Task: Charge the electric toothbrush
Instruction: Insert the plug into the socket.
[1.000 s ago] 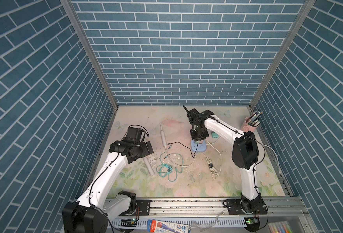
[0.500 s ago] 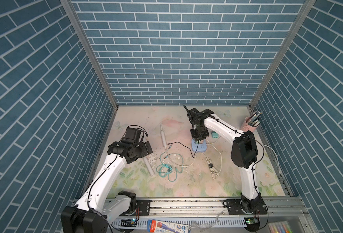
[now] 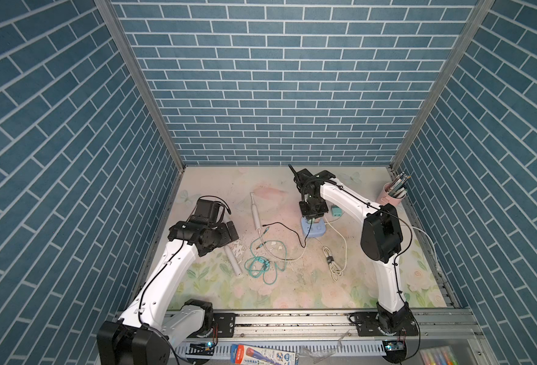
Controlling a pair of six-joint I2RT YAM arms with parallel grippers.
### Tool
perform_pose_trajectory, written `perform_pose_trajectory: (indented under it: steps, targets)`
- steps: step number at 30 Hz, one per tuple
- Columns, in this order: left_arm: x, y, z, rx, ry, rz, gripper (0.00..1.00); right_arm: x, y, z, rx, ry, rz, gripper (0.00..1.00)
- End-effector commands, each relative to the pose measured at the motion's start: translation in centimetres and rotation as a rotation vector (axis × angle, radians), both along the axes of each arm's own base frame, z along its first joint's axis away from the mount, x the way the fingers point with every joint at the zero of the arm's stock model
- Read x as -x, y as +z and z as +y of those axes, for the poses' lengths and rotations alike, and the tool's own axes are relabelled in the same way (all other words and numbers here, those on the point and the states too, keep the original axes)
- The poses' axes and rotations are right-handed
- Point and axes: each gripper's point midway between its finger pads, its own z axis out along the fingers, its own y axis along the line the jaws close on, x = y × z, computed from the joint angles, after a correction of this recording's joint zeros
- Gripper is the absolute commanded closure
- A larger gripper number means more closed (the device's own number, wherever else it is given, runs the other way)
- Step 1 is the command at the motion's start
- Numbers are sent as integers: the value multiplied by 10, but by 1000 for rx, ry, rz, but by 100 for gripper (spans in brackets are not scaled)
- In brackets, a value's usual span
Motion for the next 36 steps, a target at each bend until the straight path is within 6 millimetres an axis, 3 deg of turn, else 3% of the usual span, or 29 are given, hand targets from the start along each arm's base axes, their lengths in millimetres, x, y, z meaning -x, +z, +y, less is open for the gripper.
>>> perform_pose_trajectory:
  steps: [1,21,36]
  targets:
    - [3,-5,2,-2,-5,21,1,-4,-27,-15,71,-12,45,100]
    - [1,-17,-4,43,-9,85,0,-2,-70,-17,97,2,224,100]
    - [0,-24,-6,76,-11,118,0,-18,-66,-8,83,-10,223,100]
